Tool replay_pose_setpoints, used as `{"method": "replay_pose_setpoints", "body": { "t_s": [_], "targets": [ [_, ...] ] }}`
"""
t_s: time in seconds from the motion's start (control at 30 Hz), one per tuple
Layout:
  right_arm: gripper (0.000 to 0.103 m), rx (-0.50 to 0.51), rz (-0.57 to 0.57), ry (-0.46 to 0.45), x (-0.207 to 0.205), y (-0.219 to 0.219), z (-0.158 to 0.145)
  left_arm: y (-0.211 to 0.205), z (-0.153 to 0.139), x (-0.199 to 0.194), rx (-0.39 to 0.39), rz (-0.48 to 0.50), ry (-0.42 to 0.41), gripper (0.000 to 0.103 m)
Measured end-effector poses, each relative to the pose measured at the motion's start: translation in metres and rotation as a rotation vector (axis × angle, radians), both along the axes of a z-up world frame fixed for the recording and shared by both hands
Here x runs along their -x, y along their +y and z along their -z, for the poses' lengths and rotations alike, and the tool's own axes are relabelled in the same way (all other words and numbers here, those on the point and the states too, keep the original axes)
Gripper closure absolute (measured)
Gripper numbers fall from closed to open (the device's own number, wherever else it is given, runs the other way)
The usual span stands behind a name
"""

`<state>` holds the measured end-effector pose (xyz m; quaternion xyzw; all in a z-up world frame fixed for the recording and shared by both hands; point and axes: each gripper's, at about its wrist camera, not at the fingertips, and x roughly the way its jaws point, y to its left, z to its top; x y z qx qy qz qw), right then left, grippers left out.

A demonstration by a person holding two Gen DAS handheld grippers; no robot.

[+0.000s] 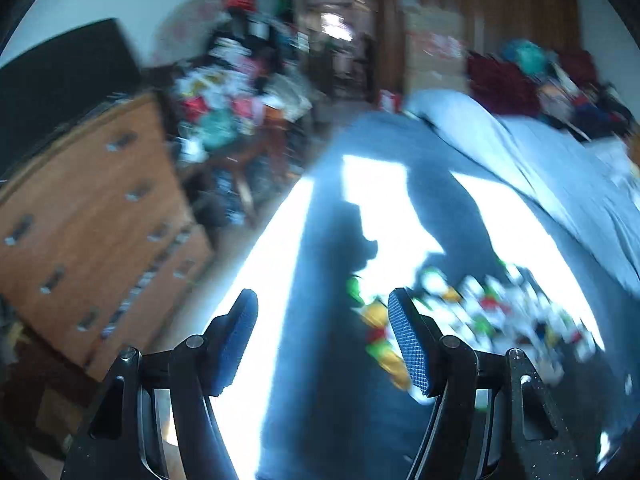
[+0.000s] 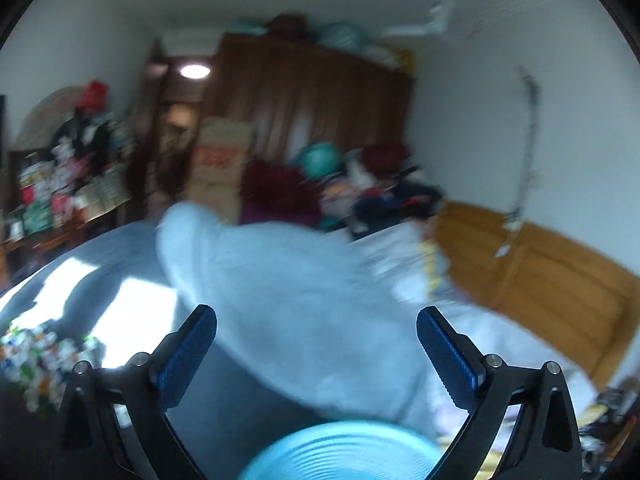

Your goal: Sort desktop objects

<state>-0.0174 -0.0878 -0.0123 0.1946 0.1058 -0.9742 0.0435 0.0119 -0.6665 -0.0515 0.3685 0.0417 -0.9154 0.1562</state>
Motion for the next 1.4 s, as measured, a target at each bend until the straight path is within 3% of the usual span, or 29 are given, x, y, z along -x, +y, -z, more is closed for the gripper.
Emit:
{"method": "replay_pose_setpoints", "body": {
  "t_s": [0.1,0.17,0.27,0.33,0.5,0.57,0.87,0.97,1.03,1.13,1.4],
  "targets": [
    [0.009,0.025,-0.232,-0.192,-0.006,-0.086,0.099,0.033,0.057,-0.003,-0.052,0.127,-0.071,0.042],
    [0.013,0.077,-0.322,-0.311,-0.002,-0.113,0.161,0.044,0.082,-0.004,-0.055,0.158,-0.12,0.044],
    [0.019,0.197,-0.372,-0.46,-0.015,-0.148,0.219,0.06,0.098,-0.01,-0.095,0.236,-0.115,0.049],
    [0.02,0.242,-0.392,-0.528,-0.024,-0.158,0.242,0.075,0.102,-0.008,-0.057,0.296,-0.111,0.052],
    [0.027,0.232,-0.441,-0.607,-0.049,-0.185,0.239,0.107,0.113,0.008,0.027,0.452,-0.139,0.069],
    [0.03,0.238,-0.441,-0.615,-0.059,-0.179,0.219,0.115,0.121,0.015,0.07,0.493,-0.163,0.076],
    [0.035,0.237,-0.477,-0.626,-0.061,-0.181,0.193,0.115,0.15,0.032,0.133,0.589,-0.257,0.089],
    [0.036,0.241,-0.498,-0.629,-0.058,-0.187,0.191,0.114,0.15,0.028,0.092,0.587,-0.258,0.089],
    [0.051,0.237,-0.52,-0.638,-0.054,-0.195,0.192,0.108,0.148,0.027,0.029,0.564,-0.26,0.093],
    [0.058,0.25,-0.544,-0.637,-0.046,-0.205,0.193,0.095,0.136,0.02,-0.068,0.516,-0.23,0.096],
    [0.058,0.246,-0.581,-0.657,-0.015,-0.241,0.212,0.08,0.1,-0.004,-0.226,0.456,-0.116,0.097]
  ]
}}
